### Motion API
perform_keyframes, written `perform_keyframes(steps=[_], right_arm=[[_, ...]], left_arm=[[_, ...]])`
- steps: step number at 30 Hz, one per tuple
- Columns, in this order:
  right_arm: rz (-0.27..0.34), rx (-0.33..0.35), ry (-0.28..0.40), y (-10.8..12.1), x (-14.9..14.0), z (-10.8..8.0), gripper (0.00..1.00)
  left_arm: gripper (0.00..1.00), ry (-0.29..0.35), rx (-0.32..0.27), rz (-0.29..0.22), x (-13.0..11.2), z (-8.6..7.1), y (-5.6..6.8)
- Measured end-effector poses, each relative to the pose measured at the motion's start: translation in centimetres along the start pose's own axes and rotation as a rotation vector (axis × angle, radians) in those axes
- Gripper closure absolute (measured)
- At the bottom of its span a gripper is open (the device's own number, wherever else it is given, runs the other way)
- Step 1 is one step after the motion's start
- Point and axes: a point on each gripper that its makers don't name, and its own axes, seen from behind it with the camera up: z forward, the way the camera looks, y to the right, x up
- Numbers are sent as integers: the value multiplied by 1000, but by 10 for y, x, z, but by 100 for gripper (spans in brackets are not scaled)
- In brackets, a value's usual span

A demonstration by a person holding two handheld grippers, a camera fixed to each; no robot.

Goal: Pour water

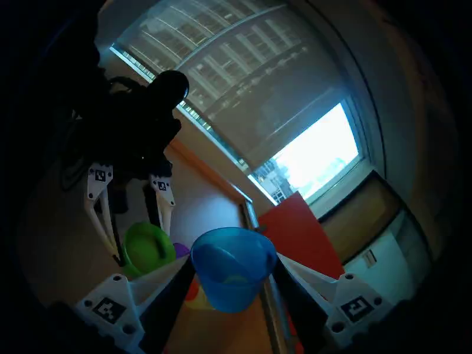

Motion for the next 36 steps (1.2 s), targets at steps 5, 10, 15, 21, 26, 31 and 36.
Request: perform_keyframes(steps=[5,10,15,21,26,31,36], right_arm=[[-23,-2,-8,1,-1,1,10],[-50,-6,-15,3,-1,3,9],[-71,-10,-21,5,0,3,10],[-96,-9,-28,6,1,4,9],[-117,-9,-33,7,1,4,10],[-136,-12,-38,8,2,4,10],[-155,-14,-42,9,3,4,9]], left_arm=[[16,3,0,-2,0,1,0],[16,5,0,0,0,1,1],[16,9,0,0,1,0,1],[16,9,1,0,1,0,1],[16,9,2,0,1,0,0],[16,10,2,0,1,1,0],[16,11,0,0,1,2,0]])
